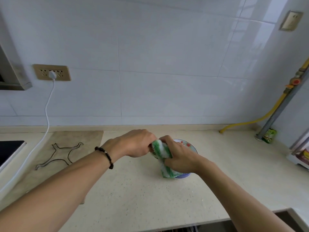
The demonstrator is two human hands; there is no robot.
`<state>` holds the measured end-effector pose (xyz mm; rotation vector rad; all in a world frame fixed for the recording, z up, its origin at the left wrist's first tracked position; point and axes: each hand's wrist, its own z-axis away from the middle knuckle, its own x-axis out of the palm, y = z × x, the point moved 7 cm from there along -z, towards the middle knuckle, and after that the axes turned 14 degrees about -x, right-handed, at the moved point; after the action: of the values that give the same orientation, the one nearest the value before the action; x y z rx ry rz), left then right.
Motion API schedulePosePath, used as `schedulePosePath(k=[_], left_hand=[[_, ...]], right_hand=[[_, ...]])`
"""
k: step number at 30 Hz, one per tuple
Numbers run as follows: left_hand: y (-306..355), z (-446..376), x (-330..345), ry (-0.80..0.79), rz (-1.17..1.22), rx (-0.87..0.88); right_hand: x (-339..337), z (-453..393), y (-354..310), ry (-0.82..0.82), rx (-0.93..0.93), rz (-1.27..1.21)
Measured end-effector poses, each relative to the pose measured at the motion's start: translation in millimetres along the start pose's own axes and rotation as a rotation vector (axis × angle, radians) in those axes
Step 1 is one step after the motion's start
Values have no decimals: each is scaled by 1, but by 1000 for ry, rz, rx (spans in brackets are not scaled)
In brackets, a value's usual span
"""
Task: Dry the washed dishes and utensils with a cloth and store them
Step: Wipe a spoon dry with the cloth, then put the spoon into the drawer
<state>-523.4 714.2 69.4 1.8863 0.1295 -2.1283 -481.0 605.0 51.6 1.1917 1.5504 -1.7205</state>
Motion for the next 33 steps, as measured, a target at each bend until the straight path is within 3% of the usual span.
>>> schedulePosePath(k=[3, 5, 10, 14, 17, 20, 22, 25, 29, 32, 33], left_hand=[[17, 11, 1, 57, -61, 47], [27, 18, 4, 75, -20, 55], [32, 37, 4, 128, 417, -88], [38, 61, 9, 214, 667, -235], [44, 71, 22, 270, 759, -322], [44, 81, 31, 346, 760, -398], [31, 88, 31, 298, 776, -400], [-1, 102, 26, 149, 684, -350], [-31, 132, 13, 100, 288, -304], [-37, 154, 7, 136, -4, -256], [-39, 160, 7, 163, -77, -237]], right_hand=[[0, 14, 15, 22, -39, 77], [-3, 24, 23, 140, -56, 7], [-22, 53, 40, 576, 30, -341], [-14, 66, 42, 935, 121, -744], [18, 61, 34, 1178, 316, -1228], [48, 38, 1, 1173, 403, -1765], [56, 30, -11, 1071, 358, -1847], [55, 33, -15, 886, 214, -1556], [45, 29, -43, 486, -57, -469], [64, 14, -84, 242, -174, 129], [71, 11, -97, 214, -202, 218]])
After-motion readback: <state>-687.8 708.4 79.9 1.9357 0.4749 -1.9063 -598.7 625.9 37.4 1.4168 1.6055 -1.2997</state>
